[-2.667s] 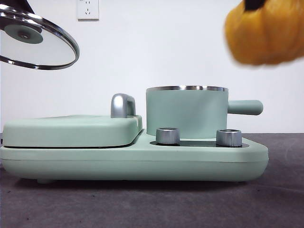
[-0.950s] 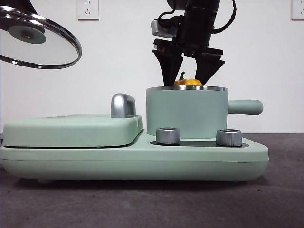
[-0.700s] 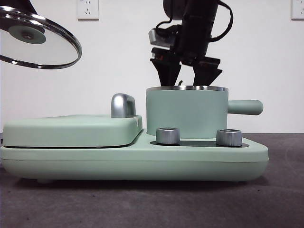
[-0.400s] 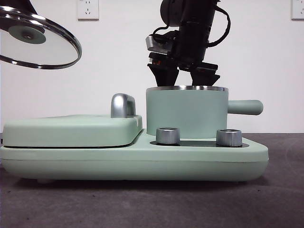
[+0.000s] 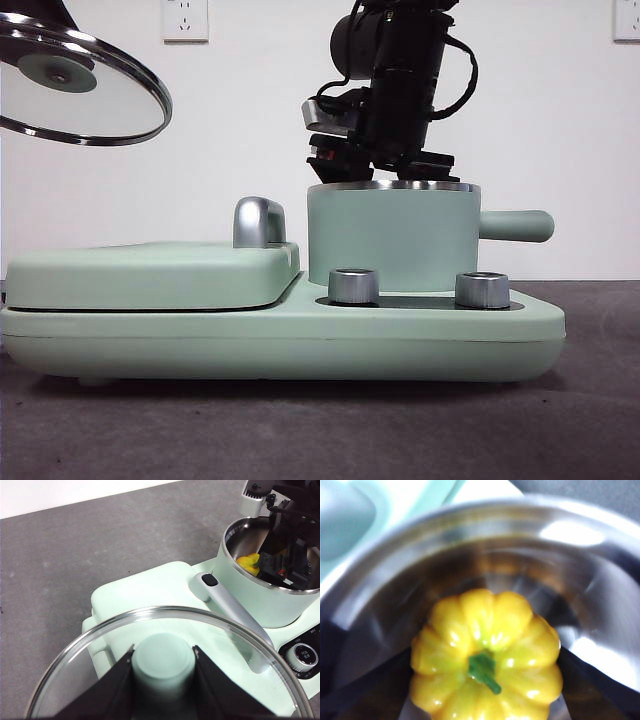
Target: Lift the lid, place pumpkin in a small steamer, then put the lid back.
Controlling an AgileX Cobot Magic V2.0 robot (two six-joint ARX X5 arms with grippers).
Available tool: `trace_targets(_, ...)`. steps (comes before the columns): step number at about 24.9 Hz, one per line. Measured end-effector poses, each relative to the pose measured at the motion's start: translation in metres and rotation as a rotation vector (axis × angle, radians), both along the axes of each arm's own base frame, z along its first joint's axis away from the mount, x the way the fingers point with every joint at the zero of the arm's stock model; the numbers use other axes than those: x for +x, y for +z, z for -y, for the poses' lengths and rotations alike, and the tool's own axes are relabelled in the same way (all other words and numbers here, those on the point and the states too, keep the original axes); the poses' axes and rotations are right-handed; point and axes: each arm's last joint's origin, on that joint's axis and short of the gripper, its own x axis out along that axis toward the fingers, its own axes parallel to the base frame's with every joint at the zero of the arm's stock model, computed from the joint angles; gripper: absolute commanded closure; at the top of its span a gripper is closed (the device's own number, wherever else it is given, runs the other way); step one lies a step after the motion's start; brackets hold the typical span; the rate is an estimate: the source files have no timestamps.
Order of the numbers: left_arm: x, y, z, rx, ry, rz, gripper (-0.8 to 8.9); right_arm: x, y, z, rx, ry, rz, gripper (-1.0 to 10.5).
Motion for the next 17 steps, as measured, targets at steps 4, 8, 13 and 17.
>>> trace_targets(4, 0.000, 0.000, 0.000, 0.000, 0.000, 0.000, 7.97, 0.001, 0.000, 0.000, 0.004, -0.001, 0.009, 5.1)
trace_targets(8, 0.000, 0.000, 0.000, 0.000, 0.000, 0.000, 7.97, 0.001, 0.001, -0.001, 0.010, 0.000, 0.017, 5.0)
trace_targets(13, 0.000, 0.000, 0.000, 0.000, 0.000, 0.000, 7.97, -0.002, 0.012, 0.001, 0.024, 0.000, 0.040, 4.4)
trace_targets(17, 0.000, 0.000, 0.000, 0.000, -0.001, 0.000, 7.97, -0.003, 0.012, 0.001, 0.023, 0.001, 0.039, 4.4)
